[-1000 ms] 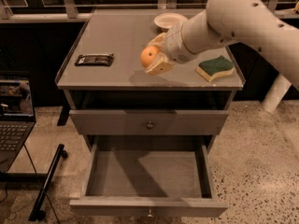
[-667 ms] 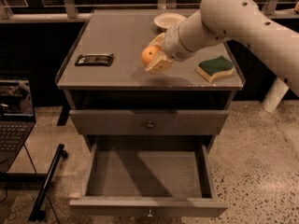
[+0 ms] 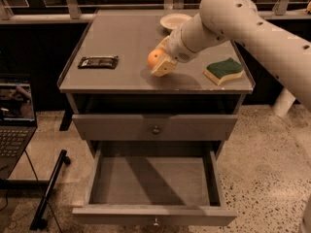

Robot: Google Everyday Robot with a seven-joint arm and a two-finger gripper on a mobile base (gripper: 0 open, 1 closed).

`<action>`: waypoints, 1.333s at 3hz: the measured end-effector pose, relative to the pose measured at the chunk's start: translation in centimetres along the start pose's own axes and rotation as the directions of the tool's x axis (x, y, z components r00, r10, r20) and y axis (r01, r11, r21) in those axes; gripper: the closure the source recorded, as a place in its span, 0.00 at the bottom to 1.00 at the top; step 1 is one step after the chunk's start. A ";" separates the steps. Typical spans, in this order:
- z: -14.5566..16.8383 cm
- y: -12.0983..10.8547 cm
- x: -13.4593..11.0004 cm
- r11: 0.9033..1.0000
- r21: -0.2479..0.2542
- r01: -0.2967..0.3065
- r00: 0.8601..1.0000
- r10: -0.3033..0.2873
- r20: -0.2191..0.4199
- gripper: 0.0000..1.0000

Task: Pick orange from middle drawer and place on counter

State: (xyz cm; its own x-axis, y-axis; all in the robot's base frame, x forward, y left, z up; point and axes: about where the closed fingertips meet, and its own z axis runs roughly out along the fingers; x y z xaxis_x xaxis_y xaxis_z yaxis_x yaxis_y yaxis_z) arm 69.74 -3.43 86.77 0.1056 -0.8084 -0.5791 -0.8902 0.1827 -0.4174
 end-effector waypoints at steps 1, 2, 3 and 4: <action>0.0 0.0 0.0 1.000 0.000 -0.001 1.000 0.001 0.000 0.82; 0.1 0.0 0.0 1.000 0.000 -0.001 1.000 0.001 0.000 0.59; 0.1 0.0 0.0 1.000 0.000 -0.001 1.000 0.001 0.000 0.36; 0.1 0.0 0.0 1.000 0.000 -0.001 1.000 0.001 0.000 0.13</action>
Offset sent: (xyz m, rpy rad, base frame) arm 0.0004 0.0001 -0.0004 0.0004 0.0008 -0.0006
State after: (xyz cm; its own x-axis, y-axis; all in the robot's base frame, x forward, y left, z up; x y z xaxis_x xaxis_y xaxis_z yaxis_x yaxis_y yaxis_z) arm 69.77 -3.41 86.73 0.1047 -0.8082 -0.5795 -0.8905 0.1832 -0.4165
